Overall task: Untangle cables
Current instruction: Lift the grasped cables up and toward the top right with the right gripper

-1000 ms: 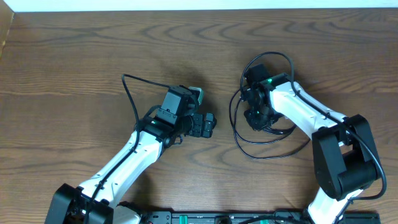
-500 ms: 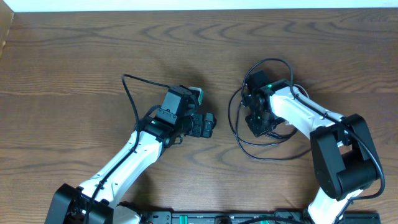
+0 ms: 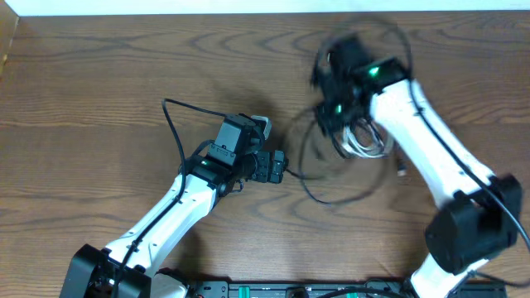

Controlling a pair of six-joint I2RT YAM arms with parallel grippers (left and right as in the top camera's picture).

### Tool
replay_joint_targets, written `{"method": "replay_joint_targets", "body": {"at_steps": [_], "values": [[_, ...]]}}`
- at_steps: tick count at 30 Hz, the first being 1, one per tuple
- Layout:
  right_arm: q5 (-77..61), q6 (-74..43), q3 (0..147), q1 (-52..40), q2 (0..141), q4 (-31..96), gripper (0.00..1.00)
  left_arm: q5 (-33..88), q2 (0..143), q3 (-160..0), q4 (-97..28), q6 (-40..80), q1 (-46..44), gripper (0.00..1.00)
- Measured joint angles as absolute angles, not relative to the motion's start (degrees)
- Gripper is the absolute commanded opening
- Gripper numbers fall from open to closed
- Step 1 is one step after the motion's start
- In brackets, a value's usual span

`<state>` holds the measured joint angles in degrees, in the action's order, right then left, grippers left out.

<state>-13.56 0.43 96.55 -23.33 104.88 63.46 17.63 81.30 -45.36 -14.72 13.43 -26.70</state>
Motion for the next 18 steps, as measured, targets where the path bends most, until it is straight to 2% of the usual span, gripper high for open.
{"method": "replay_joint_targets", "body": {"at_steps": [8, 18], "values": [[-14.50, 0.40, 112.97, -23.33, 96.47, 62.46, 0.01, 17.65, 81.30, -45.36, -14.76, 13.43, -26.70, 0.96], [-3.90, -2.48, 114.26, -23.33, 92.60, 62.06, 0.01, 17.65, 81.30, -45.36, -13.54, 13.43, -26.68, 0.97]]}}
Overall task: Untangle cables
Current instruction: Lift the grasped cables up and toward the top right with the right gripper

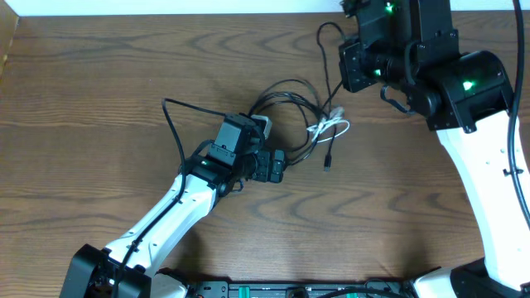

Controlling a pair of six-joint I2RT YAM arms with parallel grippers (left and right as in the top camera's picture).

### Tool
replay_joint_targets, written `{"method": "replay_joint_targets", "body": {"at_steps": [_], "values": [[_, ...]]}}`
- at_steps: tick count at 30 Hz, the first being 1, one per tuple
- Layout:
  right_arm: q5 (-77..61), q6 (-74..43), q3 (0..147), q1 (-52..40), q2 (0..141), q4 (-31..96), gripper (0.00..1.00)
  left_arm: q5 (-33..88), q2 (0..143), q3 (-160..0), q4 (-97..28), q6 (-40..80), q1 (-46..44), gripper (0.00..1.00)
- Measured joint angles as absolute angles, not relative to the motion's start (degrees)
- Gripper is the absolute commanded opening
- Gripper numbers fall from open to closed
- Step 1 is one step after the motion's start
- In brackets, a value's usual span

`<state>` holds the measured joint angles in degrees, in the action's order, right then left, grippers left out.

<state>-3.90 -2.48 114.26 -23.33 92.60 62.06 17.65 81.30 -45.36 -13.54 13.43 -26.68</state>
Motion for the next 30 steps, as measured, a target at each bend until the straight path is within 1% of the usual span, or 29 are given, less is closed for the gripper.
{"method": "replay_joint_targets", "body": {"at_steps": [3, 7, 13, 20, 25, 26, 30], "values": [[-2.66, -3.20, 114.26, -23.33, 92.42, 59.61, 0.01, 17.65, 81.30, -45.36, -10.15, 13.41, -26.70, 1.00], [-0.95, -5.10, 114.21, -23.33, 91.07, 54.76, 0.01, 17.65, 81.30, -45.36, -6.59, 13.50, -26.68, 1.00], [8.40, -11.07, 114.21, -22.59, 86.04, 47.64, 0.01, 17.67, 81.30, -45.36, -7.95, 13.63, -26.70, 1.00], [15.00, -13.32, 114.24, -17.39, 80.34, 40.80, 0.01, 17.65, 81.30, -45.36, -8.82, 13.69, -26.70, 1.00], [12.71, -14.50, 114.24, -14.31, 77.78, 36.88, 0.01, 17.65, 81.30, -45.36, -8.80, 13.69, -26.70, 0.99], [11.22, -14.70, 114.24, -14.09, 77.52, 36.23, 0.01, 17.67, 81.30, -45.36, -8.75, 13.69, -26.70, 0.98], [1.48, -15.16, 114.26, -13.98, 77.56, 34.24, 0.01, 17.65, 81.30, -45.36, -7.95, 13.72, -26.68, 0.98]]}}
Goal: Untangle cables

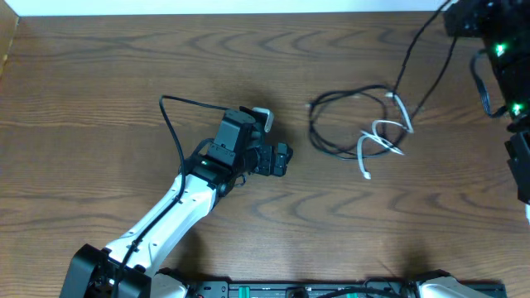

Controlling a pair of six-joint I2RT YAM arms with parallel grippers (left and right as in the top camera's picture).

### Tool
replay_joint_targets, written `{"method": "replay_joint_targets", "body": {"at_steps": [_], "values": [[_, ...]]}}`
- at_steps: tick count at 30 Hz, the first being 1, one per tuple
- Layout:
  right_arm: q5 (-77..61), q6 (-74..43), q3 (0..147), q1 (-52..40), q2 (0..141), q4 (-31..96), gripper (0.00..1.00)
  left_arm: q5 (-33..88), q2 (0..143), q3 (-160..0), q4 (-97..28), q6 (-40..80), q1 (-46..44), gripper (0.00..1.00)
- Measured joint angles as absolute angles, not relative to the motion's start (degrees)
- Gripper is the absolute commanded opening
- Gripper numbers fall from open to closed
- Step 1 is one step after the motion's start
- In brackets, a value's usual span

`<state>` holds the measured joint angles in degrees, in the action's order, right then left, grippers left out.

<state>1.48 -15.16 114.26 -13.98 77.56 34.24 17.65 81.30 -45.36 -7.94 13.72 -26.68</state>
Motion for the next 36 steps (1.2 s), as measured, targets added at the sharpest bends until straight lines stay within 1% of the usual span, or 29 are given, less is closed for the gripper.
{"method": "replay_joint_targets", "body": {"at_steps": [5, 9, 13, 15, 18, 23, 28, 36], "values": [[-10.37, -14.94, 114.24, -13.96, 78.94, 33.85, 0.01, 17.67, 81.28, -45.36, -5.34, 13.72, -26.68, 0.98], [-15.62, -14.59, 114.24, -13.93, 80.29, 34.54, 0.01, 18.41, 81.21, -45.34, -1.52, 13.72, -26.68, 0.98], [-21.28, -14.46, 114.24, -13.93, 81.45, 33.67, 0.01, 25.58, 81.19, -45.10, 9.98, 14.83, -26.65, 0.98], [-23.66, -14.52, 114.24, -13.93, 81.71, 32.88, 0.01, 31.35, 81.12, -44.88, 18.41, 17.58, -26.68, 0.98], [-25.61, -15.16, 114.24, -13.93, 81.71, 31.64, 0.01, 37.12, 81.03, -44.99, 27.68, 22.11, -26.70, 0.98], [-28.62, -18.57, 114.24, -13.93, 81.71, 28.29, 0.01, 42.22, 80.68, -45.04, 39.05, 28.38, -27.00, 0.98], [-30.48, -25.12, 114.24, -13.93, 81.71, 23.62, 0.01, 42.78, 80.66, -45.04, 43.46, 30.70, -28.12, 0.98], [-31.97, -33.36, 114.24, -13.96, 81.71, 20.49, 0.01, 42.81, 80.66, -45.04, 44.36, 31.70, -29.85, 0.98]]}}
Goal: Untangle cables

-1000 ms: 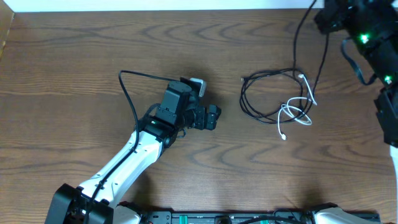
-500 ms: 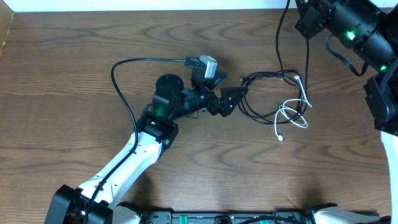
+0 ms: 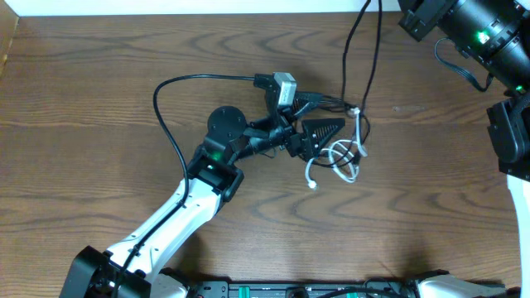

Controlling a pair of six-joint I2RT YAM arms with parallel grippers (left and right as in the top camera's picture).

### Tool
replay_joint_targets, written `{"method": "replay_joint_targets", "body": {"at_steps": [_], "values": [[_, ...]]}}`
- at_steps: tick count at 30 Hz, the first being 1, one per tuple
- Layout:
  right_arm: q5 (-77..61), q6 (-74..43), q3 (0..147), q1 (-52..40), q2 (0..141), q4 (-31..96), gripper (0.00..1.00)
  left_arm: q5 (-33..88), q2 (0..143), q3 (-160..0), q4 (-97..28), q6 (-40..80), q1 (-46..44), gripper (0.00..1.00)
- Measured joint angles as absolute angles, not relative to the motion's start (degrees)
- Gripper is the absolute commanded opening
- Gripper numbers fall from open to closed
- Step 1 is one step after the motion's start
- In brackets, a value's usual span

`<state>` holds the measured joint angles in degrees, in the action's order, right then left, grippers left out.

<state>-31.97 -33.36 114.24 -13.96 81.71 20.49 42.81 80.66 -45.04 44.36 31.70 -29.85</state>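
A tangle of black cable [image 3: 358, 98] and white cable [image 3: 341, 157] lies right of the table's centre. Two black strands rise from the tangle and leave the overhead view at the top edge. The white cable is looped, with a free plug end [image 3: 312, 184] at the lower left. My left gripper [image 3: 319, 114] is at the tangle's left side and looks open, with black strands running by its fingers [image 3: 323, 131]. Only the dark wrist [image 3: 464, 29] of my right arm shows at the top right; its fingers are out of frame.
The wooden table [image 3: 99, 91] spreads wide to the left and front. The left arm's own black lead [image 3: 166, 124] arcs over the table from its wrist. A white wall edge runs along the back.
My left gripper has moved right and away from me, from bare wood to the tangle's left side, with its wrist turned. The tangle has shifted left. The rising strands now leave the top further left.
My right gripper was at the bundle in the table's middle, blurred. Then it stood higher at the back with black cable trailing from it. Then it was at the top right corner, the bundle stretched out right of centre. Now my left gripper is at the bundle.
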Motion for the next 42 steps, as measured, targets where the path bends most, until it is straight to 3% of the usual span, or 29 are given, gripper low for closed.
{"method": "replay_joint_targets", "body": {"at_steps": [25, 27, 31, 35, 39, 42], "values": [[-37.74, -41.28, 114.24, -17.37, 81.73, 17.87, 0.01, 39.70, 82.63, -45.04, 51.24, 31.73, -34.35, 1.00], [-37.80, -41.30, 114.24, -17.52, 81.89, 17.85, 0.01, 39.42, 83.26, -45.04, 51.40, 31.97, -35.18, 0.81], [-37.95, -41.43, 114.24, -17.80, 82.37, 17.98, 0.01, 38.65, 84.58, -45.04, 51.29, 31.94, -36.21, 0.08], [-37.87, -40.95, 114.24, -17.63, 82.81, 19.16, 0.02, 36.82, 85.14, -45.04, 45.89, 31.68, -35.81, 0.07], [-35.07, -37.67, 114.37, -15.97, 82.98, 25.56, 0.21, 35.35, 85.21, -45.04, 38.81, 31.46, -33.45, 0.08], [-29.12, -33.30, 114.54, -13.85, 83.00, 34.15, 0.44, 34.83, 85.45, -45.04, 34.76, 31.44, -30.46, 0.07]]}}
